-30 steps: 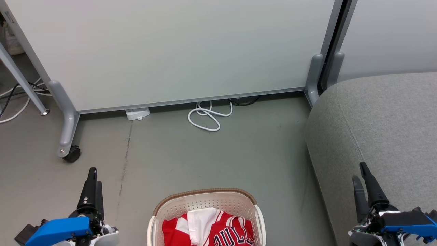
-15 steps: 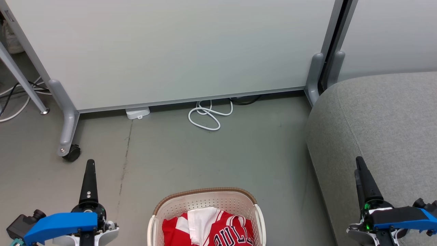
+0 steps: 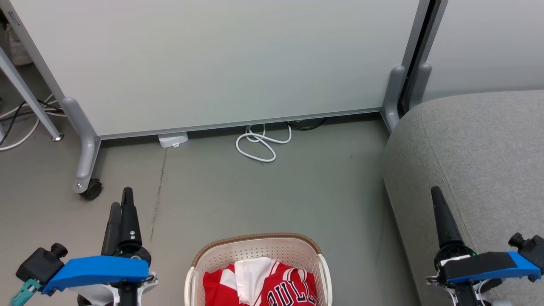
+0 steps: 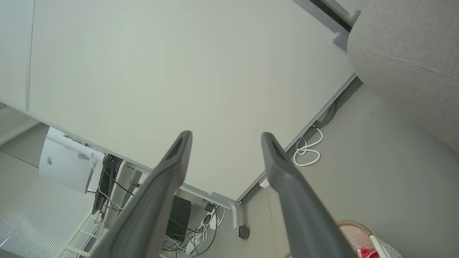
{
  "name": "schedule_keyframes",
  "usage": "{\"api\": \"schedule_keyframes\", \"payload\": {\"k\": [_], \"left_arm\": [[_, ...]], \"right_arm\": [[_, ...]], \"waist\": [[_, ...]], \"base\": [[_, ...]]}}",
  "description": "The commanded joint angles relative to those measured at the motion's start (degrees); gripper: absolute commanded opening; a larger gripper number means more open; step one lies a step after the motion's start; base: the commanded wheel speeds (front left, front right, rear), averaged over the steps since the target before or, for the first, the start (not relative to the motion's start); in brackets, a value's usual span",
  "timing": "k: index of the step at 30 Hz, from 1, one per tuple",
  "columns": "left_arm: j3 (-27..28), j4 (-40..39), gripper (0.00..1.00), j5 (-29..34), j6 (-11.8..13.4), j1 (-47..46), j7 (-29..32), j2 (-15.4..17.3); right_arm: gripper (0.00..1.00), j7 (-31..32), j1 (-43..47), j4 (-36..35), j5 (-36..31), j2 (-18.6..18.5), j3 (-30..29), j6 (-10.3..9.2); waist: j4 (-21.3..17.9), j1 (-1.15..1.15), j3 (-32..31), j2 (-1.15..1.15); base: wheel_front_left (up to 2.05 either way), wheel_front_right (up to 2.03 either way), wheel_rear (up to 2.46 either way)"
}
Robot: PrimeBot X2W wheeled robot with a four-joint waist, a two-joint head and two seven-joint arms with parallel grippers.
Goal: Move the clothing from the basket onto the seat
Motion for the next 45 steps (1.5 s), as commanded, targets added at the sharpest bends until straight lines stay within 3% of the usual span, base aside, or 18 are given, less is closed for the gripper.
{"api": "schedule_keyframes", "payload": {"k": [1,24,45], "left_arm": [[-0.8,-1.4,1.00,3.8,0.5,-1.0,-0.7,0.5],[-6.2,-1.9,1.00,28.2,2.6,-0.6,-4.6,1.8],[-10.0,0.0,1.00,40.1,5.1,-0.5,-7.7,3.6]], "right_arm": [[1.00,-0.7,-1.2,-1.3,-3.2,-0.3,0.7,0.14],[1.00,-4.6,-1.2,-0.6,-23.9,-0.4,2.5,0.16],[1.00,-7.6,-1.6,0.3,-36.9,-0.5,4.1,0.18]], "waist": [[0.1,0.00,0.0,0.00],[0.4,0.00,0.0,0.00],[0.6,0.00,-0.1,0.00]], "base": [[0.00,0.00,0.00],[0.00,0.00,0.00],[0.00,0.00,0.00]]}}
